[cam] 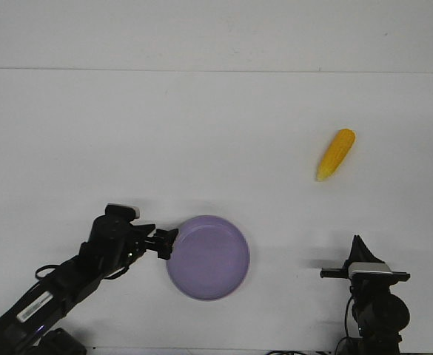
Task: Place corn on plate with both arms
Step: 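Open the left gripper and pull it back from the plate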
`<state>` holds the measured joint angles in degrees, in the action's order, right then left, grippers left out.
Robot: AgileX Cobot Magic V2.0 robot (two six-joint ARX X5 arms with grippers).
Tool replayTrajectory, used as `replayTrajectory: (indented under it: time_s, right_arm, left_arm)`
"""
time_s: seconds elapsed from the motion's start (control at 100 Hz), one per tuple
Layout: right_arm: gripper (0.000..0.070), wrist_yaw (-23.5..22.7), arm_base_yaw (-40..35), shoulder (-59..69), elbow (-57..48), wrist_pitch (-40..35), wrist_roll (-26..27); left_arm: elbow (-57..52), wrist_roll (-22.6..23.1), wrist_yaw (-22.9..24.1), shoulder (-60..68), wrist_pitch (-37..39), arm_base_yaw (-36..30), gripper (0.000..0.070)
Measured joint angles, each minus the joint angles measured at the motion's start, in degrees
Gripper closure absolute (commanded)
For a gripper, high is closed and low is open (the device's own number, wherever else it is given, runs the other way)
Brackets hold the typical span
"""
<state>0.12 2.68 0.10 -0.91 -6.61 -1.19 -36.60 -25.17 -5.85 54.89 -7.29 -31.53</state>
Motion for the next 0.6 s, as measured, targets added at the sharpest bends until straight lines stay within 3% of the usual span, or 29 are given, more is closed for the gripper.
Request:
replayTrajectory:
  time_s: [0.2, 0.31, 0.43, 0.6]
  right_arm:
    - [0.0684, 0.00, 0.00, 0.00, 0.00, 0.00, 0.00]
    - [0.0684, -0.52, 0.00, 0.00, 0.00, 0.00, 0.52]
    - [0.0684, -2.62, 0.00, 0.00, 0.00, -0.04, 5.92]
    - [0.0696, -3.06, 0.00, 0.00, 0.00, 0.50, 13.18]
  left_arm:
    - [-0.26, 4.33, 10.34, -21.88, -13.20, 0.00, 0.0238]
    - [-0.26, 5.42, 12.68, -33.59, -21.05, 0.00, 0.0239]
    - [-0.26, 5.79, 14.91, -42.45, -26.60, 0.00, 0.0242]
    - [-0.20, 5.79, 14.88, -43.74, -26.56, 0.00, 0.0241]
